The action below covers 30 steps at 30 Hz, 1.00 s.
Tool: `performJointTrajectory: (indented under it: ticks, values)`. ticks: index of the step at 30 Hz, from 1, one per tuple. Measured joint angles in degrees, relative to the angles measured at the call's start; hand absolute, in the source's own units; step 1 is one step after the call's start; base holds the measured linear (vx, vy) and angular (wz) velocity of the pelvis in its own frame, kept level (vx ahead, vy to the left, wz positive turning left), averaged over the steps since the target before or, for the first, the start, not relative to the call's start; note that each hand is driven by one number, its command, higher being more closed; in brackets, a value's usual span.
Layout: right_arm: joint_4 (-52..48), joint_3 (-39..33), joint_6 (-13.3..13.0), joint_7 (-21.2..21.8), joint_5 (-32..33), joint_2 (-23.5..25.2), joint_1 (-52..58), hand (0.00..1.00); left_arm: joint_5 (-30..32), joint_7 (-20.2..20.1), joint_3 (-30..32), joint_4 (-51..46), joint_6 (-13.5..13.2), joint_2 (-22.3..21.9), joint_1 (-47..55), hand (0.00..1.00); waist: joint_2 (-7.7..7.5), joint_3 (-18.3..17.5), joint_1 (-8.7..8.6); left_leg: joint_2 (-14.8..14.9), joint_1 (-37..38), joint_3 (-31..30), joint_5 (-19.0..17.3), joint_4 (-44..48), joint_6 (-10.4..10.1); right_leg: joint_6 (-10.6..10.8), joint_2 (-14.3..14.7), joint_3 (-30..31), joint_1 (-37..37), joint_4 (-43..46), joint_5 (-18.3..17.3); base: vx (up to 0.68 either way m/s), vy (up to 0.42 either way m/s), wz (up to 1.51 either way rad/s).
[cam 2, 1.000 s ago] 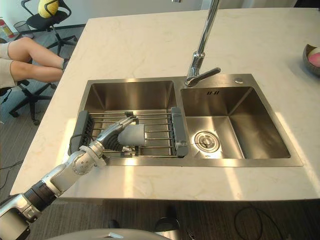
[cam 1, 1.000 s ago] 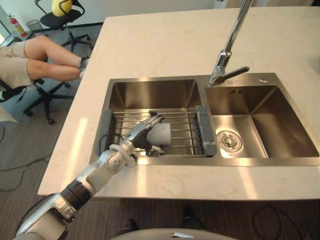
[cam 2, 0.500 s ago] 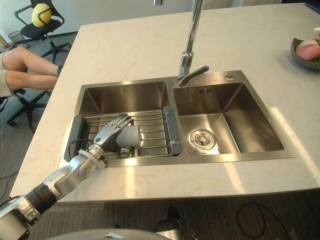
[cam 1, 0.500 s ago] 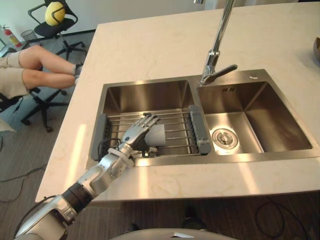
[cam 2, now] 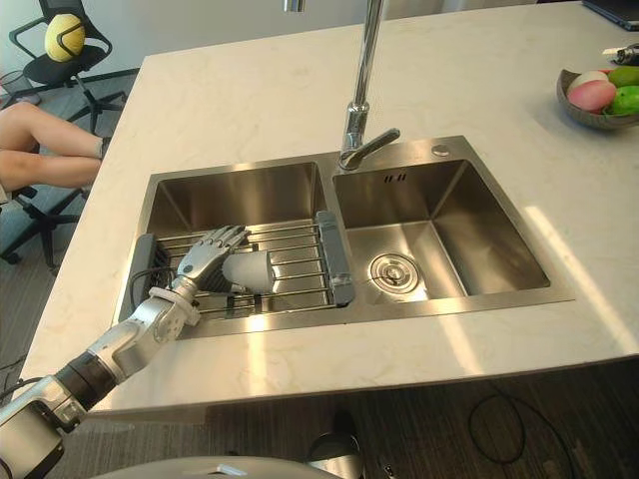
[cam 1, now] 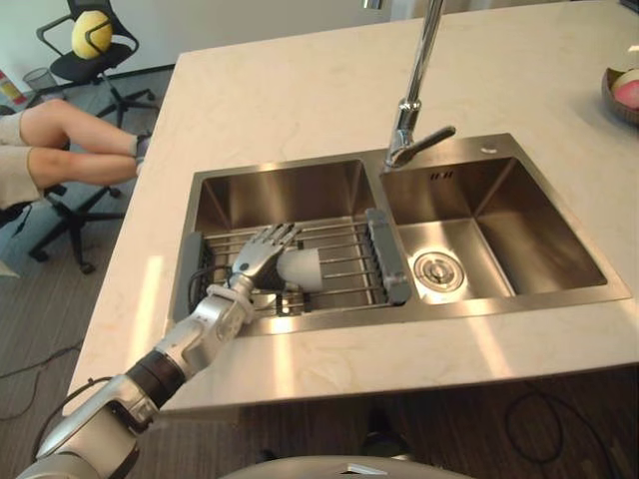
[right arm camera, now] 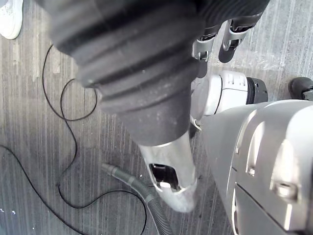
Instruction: Walk over to the sink, pick up the cup, carry it to the dishwasher, place the cup inside the dishwasher, then close the dishwasher door
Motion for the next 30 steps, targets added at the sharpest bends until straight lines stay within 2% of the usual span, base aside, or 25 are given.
performJointTrajectory:
  ticks: [3,4,5,8,15,16,18,21,25,28,30]
  values:
    - [0.0,0.0,0.0,0.0,0.0,0.0,0.0,0.0,1.6,-5.0,-1.0,0.3,0.2,0.0,-1.3,0.0,-0.01,0.0,-0.06,0.0,0.0,0.2,-0.1,0.0,-0.1,0.0,0.0,0.0,-0.1,0.0,0.0,0.0,0.0,0.0]
    - [0.0,0.0,0.0,-0.1,0.1,0.0,0.0,0.0,1.6,-8.2,-1.8,0.8,1.3,0.0,-2.3,0.0,-0.01,0.0,-0.13,0.0,0.0,0.2,-0.1,0.0,-0.1,0.0,0.1,0.0,-0.1,0.0,0.0,0.0,0.0,0.0]
    - [0.0,0.0,0.0,-0.1,0.2,0.0,0.0,0.0,1.6,-9.5,-2.1,1.4,1.8,0.0,-2.7,0.0,-0.02,0.0,-0.22,0.0,0.0,0.3,-0.1,0.0,-0.1,0.0,0.1,0.0,-0.2,0.0,0.0,0.0,0.0,0.0]
    - [-0.1,0.8,-0.1,-0.3,0.6,0.0,-0.2,0.0,1.6,-11.5,-2.2,2.0,3.2,-0.1,-3.3,0.0,-0.04,0.0,-0.69,0.1,0.0,0.4,-0.1,0.0,-0.1,0.0,0.1,0.1,-0.2,0.0,0.0,0.0,0.0,0.0]
    - [-0.1,2.5,0.0,-1.7,1.8,0.0,-0.3,0.0,1.4,-15.7,-2.8,2.2,3.5,-0.2,-5.1,0.0,-0.01,-0.1,-0.92,0.1,0.0,0.4,-0.2,0.0,-0.1,0.1,0.1,0.1,-0.2,-0.1,0.0,-0.02,-0.008,0.0]
    - [-0.1,2.5,0.0,-1.7,1.8,0.0,-0.3,0.0,0.8,-16.7,-3.0,2.2,3.6,-0.2,-5.5,1.0,0.11,-0.2,-0.95,0.1,0.0,0.4,-0.2,0.0,-0.1,0.1,0.1,0.1,-0.2,-0.1,0.0,0.0,0.0,0.0]
    - [-0.1,2.6,-0.1,-1.7,1.8,0.0,-0.3,0.0,-0.4,-19.3,-3.3,2.0,3.7,-0.2,-6.5,1.0,0.16,-0.2,-1.0,0.0,0.0,0.4,-0.2,-0.1,-0.1,0.1,0.1,0.1,-0.3,-0.1,0.0,0.0,0.0,0.0]
    - [-0.1,2.9,-0.1,-1.8,1.8,-0.1,-0.3,0.0,-0.8,-21.0,-3.4,2.0,3.7,-0.2,-6.9,1.0,0.29,-0.3,-1.25,0.0,0.0,0.4,-0.2,-0.2,-0.1,0.1,0.1,0.1,-0.3,-0.1,0.0,0.0,0.0,0.0]
    - [-0.1,4.2,-0.2,-2.3,2.0,-0.1,-0.3,0.0,-0.7,-21.2,-4.1,2.1,3.7,-0.2,-7.0,1.0,0.59,-0.5,-1.47,0.0,0.0,0.4,-0.1,-0.3,-0.1,0.1,0.1,0.1,-0.4,-0.1,0.0,0.0,0.0,0.0]
    - [-0.1,5.0,-0.2,-2.4,2.3,-0.3,-0.3,0.0,-0.7,-19.0,-5.3,2.6,3.2,-0.2,-7.6,1.0,0.63,-0.5,-1.54,0.0,0.0,0.4,-0.1,-0.3,-0.1,0.1,0.1,0.1,-0.4,-0.1,0.0,0.0,0.0,0.0]
    - [-0.1,5.1,-0.3,-2.4,2.3,-0.5,-0.3,0.0,-0.7,-15.7,-5.7,3.4,0.9,-0.2,-7.2,1.0,0.7,-0.5,-1.54,0.0,0.0,0.4,-0.1,-0.3,-0.1,0.1,0.1,0.0,-0.4,-0.1,0.0,0.0,0.0,0.0]
